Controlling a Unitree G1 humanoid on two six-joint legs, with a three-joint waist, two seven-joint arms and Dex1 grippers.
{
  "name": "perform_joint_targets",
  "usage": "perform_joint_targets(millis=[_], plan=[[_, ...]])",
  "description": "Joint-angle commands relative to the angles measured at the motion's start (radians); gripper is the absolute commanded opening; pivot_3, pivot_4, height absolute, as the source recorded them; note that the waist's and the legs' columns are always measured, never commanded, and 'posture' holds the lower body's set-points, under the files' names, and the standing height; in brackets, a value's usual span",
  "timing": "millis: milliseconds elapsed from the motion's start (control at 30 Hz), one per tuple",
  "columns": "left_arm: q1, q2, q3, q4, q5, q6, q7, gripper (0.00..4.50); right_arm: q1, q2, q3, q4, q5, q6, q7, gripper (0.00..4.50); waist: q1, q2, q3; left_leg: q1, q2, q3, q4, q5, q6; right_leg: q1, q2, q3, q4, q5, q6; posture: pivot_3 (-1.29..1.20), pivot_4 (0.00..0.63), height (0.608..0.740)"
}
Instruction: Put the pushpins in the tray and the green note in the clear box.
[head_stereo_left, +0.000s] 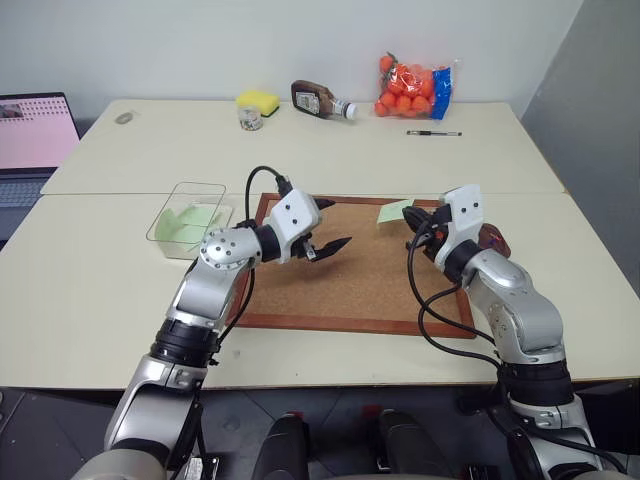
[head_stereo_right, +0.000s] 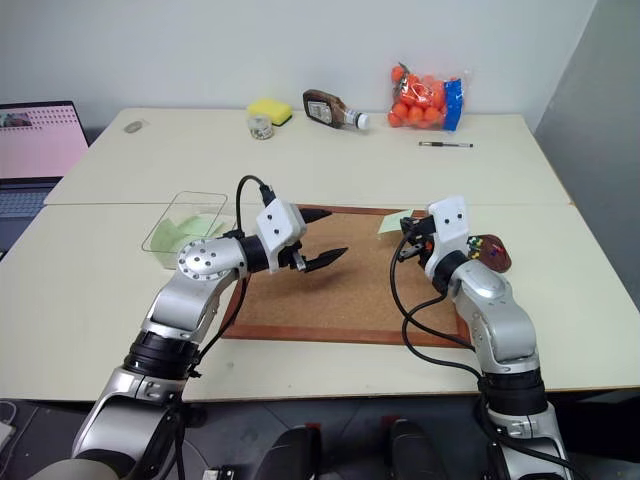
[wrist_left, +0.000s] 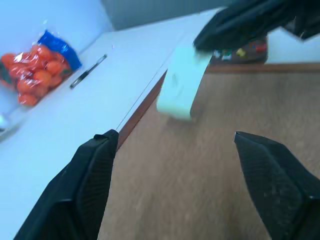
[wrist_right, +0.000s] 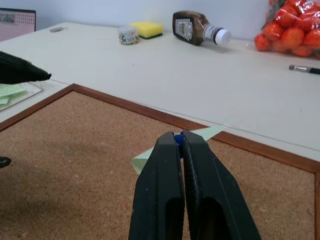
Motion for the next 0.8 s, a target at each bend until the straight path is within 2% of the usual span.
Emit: perform_joint_targets(millis=[33, 567, 667, 800], plan=[[-0.068, -0.032, -0.014, 0.027, -0.003, -0.004, -0.007, 3.83, -0.054, 0.019, -0.008, -0.078, 0.028, 0.066, -0.030, 0.00, 0.000, 0.000, 0.000, 0.000, 0.000, 0.000, 0.000, 0.000, 0.000, 0.000, 0.000, 0.000, 0.000, 0.000, 0.000, 0.00, 0.150, 0.740], [-0.251, -0.151, -0.065, 0.420, 0.177, -0.227, 0.160, 3.83, -0.123, 0.088, -0.015, -0.150, 0.084, 0.220, -0.086, 0.00, 0.001, -0.001, 0.001, -0.001, 0.000, -0.001, 0.000, 0.000, 0.000, 0.000, 0.000, -0.001, 0.000, 0.000, 0.000, 0.00, 0.150, 0.740], [-0.265, -0.163, -0.063, 0.458, 0.185, -0.261, 0.173, 3.42, -0.122, 0.091, -0.013, -0.158, 0.093, 0.228, -0.092, 0.00, 0.001, -0.001, 0.001, -0.001, 0.000, -0.001, 0.000, 0.000, 0.000, 0.000, 0.000, -0.001, 0.000, 0.000, 0.000, 0.00, 0.150, 0.740], [-0.270, -0.169, -0.063, 0.480, 0.184, -0.289, 0.166, 2.41, -0.120, 0.099, -0.013, -0.167, 0.098, 0.236, -0.098, 0.00, 0.001, -0.001, 0.001, -0.001, 0.000, -0.001, 0.000, 0.000, 0.000, 0.000, 0.000, -0.001, 0.000, 0.000, 0.000, 0.00, 0.150, 0.740]])
